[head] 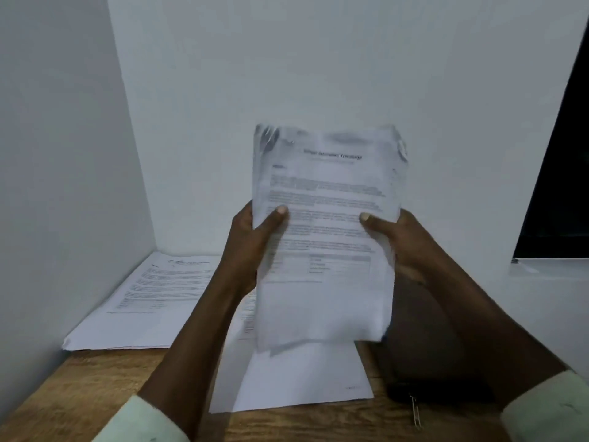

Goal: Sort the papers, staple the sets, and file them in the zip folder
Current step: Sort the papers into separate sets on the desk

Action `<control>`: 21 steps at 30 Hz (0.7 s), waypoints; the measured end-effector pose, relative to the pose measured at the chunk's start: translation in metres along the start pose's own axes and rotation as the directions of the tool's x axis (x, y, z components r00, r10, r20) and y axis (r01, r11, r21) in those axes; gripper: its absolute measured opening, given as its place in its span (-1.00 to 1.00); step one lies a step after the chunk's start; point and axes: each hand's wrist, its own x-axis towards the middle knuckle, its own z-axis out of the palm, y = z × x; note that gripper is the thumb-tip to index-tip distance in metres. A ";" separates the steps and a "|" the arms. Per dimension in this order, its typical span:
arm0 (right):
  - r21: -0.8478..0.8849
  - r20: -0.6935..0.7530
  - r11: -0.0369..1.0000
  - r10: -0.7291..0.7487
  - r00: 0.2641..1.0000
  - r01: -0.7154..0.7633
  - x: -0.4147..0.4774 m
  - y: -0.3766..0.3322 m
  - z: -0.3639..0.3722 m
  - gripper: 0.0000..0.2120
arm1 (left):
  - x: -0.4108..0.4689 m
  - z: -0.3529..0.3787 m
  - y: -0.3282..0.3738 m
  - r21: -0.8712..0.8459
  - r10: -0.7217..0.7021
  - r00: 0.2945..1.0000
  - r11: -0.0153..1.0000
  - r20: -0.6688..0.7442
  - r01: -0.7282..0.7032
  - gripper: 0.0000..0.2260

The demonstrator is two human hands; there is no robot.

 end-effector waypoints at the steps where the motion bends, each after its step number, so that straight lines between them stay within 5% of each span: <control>1: -0.044 -0.081 0.996 -0.077 0.994 0.074 0.002 -0.008 -0.003 -0.71 | 0.006 0.011 0.011 0.067 0.053 0.998 0.996 0.013 -0.054 -0.80; 6: -0.304 -0.219 0.913 -0.343 0.913 0.270 0.010 -0.049 -0.031 -0.83 | 0.033 0.055 0.030 0.139 0.158 0.987 0.978 -0.011 -0.155 -0.85; 15: -0.273 -0.244 0.942 -0.264 0.933 0.195 -0.007 -0.006 -0.060 -0.70 | 0.016 0.078 -0.043 0.099 -0.051 0.996 0.993 -0.067 0.058 -0.77; 21: -0.381 -0.254 0.903 -0.308 0.917 0.198 -0.003 -0.005 -0.054 -0.79 | 0.015 0.085 -0.060 0.095 -0.121 0.987 0.987 -0.107 0.131 -0.80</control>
